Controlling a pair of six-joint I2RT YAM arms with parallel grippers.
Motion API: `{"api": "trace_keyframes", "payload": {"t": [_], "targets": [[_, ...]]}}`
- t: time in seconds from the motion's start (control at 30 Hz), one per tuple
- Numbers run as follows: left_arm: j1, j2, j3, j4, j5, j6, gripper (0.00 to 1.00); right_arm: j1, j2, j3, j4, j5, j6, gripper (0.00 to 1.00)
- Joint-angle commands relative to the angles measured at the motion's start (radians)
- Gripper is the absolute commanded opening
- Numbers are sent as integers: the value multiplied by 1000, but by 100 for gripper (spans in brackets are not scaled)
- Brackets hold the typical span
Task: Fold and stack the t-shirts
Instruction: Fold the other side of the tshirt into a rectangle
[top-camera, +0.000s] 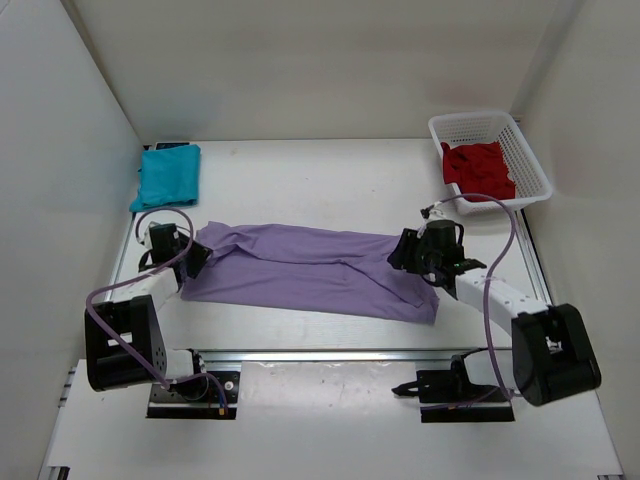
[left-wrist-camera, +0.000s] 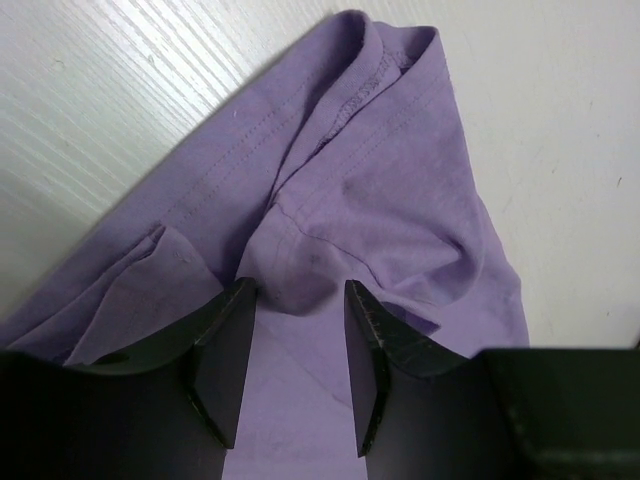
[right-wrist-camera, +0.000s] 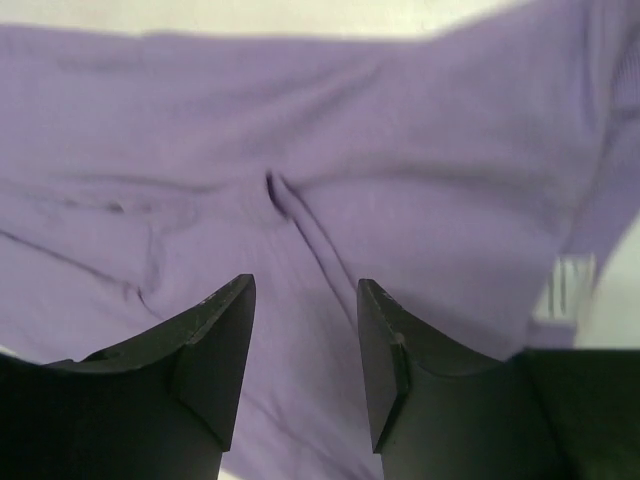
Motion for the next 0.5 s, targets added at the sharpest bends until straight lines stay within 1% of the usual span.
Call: {"api": "trace_keyframes", "payload": {"t": [0.0,0.07,0.2,0.3,0.37,0.4,0.47], "targets": [[5,-8,-4,-7,4,-6,51,1,91,76,199,-48,-24,44],[5,-6,-11,-7,2,5,54,16,168,102,233,-51,-29,46],[-6,20,-8,16,-12,7,54,21,247,126,291,-78,-12,46],[-6,66,8,23,-1,1,41,41,306,148,290,-82,-13,46],[-2,87,19,59,5,-2,22,41,314,143,304,-80,-18,44],[-5,92,25,62,7,-2,19,50,319,148,304,-83,-15,43],[-6,98,44,63,-1,-1,8,64,322,146,292,-82,-18,42]]}}
